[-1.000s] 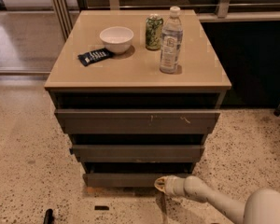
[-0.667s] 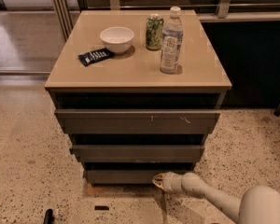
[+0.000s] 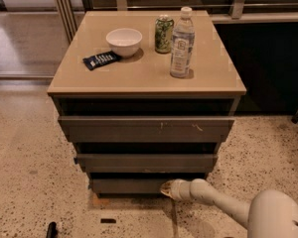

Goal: Close bottom drawer

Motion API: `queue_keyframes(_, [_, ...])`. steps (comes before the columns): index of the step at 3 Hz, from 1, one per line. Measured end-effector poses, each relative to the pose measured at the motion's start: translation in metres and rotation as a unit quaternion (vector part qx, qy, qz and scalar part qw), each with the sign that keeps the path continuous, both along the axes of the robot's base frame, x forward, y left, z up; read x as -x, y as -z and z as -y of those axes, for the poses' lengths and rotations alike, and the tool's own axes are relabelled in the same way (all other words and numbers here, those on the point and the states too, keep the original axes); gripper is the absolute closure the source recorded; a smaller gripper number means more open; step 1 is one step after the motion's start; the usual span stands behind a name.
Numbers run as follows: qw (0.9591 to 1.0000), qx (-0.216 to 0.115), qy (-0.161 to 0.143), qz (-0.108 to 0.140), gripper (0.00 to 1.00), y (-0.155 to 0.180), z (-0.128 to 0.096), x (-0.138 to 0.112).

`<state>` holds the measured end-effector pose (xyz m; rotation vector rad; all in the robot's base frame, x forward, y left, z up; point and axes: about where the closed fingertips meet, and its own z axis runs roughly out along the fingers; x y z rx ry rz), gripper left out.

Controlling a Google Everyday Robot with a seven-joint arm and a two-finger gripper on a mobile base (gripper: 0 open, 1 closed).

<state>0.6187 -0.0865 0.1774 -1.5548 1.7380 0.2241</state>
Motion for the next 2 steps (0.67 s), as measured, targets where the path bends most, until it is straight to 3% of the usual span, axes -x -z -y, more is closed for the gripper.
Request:
queue_keyframes(1, [0.9984, 0.018, -0.033, -0.042, 1.00, -0.003, -0.005, 0.018])
queue_keyframes(2, [0.9905, 0.031, -0.066, -0.116, 1.00, -0.004, -0.002, 0.054])
